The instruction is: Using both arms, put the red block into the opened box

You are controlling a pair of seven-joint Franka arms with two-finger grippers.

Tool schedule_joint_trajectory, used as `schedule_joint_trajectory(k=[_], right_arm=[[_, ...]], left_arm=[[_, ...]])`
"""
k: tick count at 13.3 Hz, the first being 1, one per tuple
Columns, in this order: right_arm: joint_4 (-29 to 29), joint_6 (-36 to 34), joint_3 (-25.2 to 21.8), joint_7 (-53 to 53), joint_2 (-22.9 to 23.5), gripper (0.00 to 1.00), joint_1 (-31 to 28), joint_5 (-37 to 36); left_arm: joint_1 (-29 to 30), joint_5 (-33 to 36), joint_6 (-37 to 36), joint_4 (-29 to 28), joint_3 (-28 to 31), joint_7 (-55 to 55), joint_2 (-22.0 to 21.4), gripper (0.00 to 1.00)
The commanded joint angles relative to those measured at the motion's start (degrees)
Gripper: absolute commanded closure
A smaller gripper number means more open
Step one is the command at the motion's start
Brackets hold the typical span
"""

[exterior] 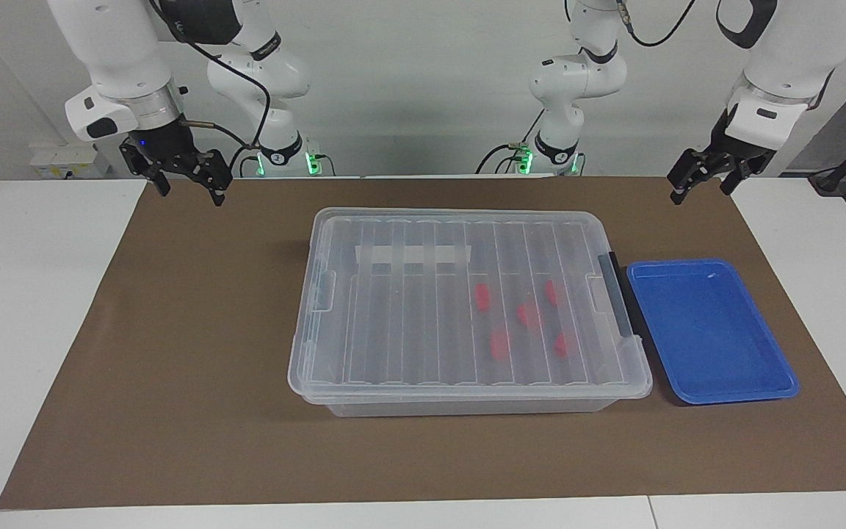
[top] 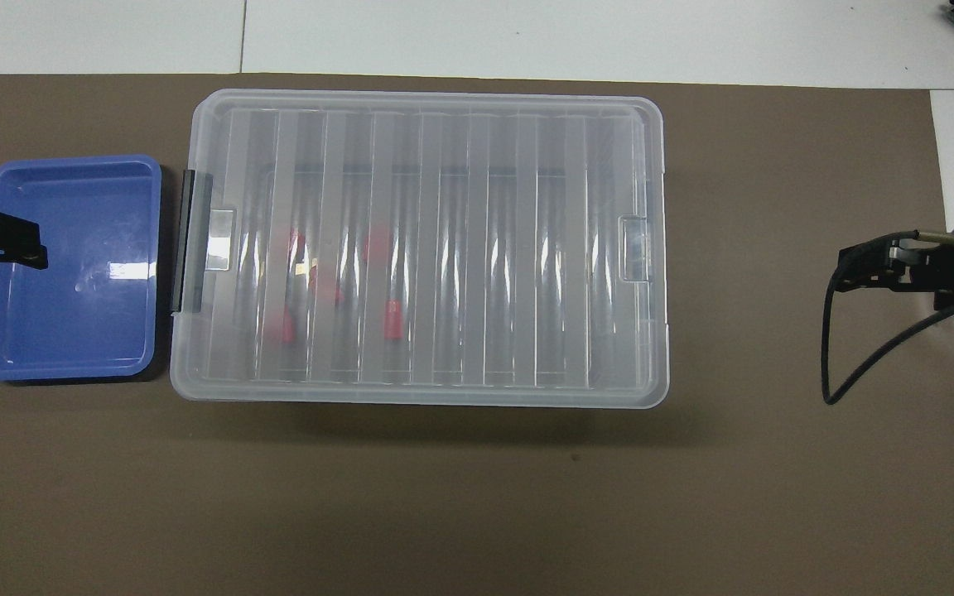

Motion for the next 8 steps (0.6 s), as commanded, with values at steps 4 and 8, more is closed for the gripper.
schedule_joint_trajectory(k=[4,8], right_arm=[[2.5,-0.7,0.2,-4.1,0.9,0.00,-0.3,0.3],[2.0,-1.5,0.1,-4.0,0.8,0.00,-0.6,1.9]], left_arm=[[0.3,-0.3,0.4,-1.5,0.1,0.4,-1.4,0.00],[0.3,-0.3,0.4,-1.5,0.1,0.4,-1.4,0.00]])
